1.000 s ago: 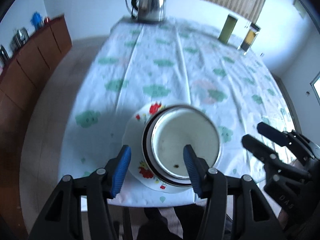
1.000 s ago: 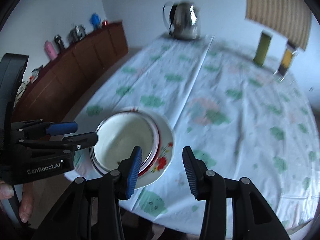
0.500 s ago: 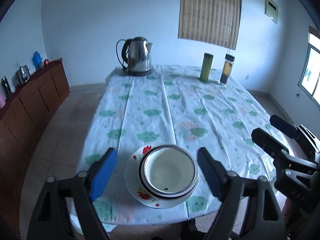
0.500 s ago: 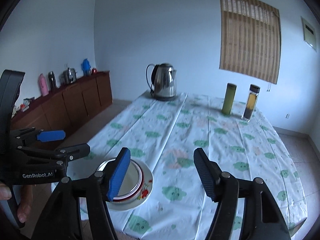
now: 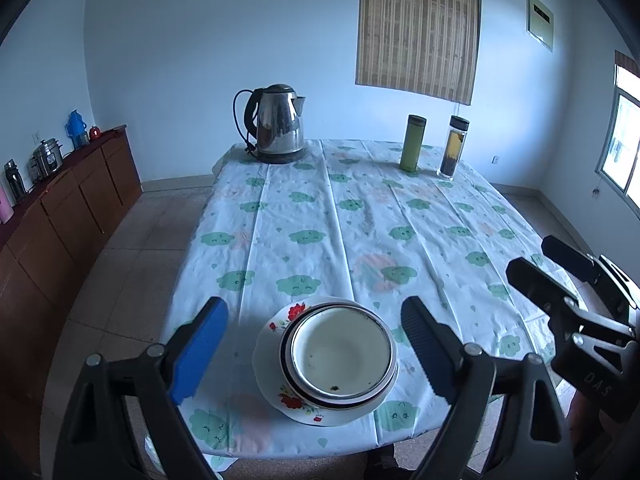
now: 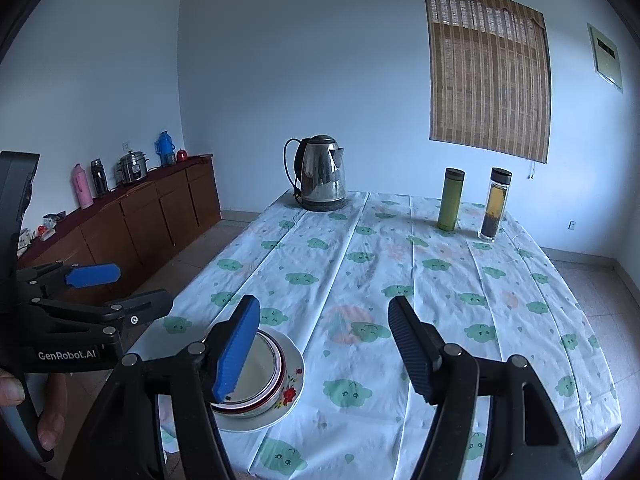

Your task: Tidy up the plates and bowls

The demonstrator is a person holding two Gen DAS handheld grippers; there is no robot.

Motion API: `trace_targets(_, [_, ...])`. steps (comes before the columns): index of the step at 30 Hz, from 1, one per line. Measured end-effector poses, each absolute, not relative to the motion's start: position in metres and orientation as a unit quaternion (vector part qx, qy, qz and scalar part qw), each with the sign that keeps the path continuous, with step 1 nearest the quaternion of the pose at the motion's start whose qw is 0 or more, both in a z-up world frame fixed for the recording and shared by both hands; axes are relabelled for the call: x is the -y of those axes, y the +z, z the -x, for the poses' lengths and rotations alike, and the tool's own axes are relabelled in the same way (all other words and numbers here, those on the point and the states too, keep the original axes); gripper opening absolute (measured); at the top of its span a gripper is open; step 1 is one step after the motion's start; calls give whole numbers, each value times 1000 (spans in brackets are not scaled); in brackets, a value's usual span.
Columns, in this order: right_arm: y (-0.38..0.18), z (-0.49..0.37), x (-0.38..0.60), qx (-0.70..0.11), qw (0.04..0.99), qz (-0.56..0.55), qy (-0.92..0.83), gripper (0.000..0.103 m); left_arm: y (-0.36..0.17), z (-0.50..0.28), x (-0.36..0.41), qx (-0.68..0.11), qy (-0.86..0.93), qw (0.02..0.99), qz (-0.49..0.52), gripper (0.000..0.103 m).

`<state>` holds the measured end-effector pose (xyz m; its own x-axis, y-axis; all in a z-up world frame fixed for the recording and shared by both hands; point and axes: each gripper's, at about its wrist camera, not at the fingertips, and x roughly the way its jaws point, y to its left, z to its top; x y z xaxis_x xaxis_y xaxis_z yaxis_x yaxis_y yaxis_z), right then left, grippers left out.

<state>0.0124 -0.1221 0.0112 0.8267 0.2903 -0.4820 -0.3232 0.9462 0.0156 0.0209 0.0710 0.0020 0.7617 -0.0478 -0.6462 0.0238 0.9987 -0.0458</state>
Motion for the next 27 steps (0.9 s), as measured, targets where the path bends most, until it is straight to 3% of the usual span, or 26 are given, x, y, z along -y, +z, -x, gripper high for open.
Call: trace_targets(27, [15,-17,120,-243,956,30,163,69,-4,-26,-74,-352,-25,936,14,90])
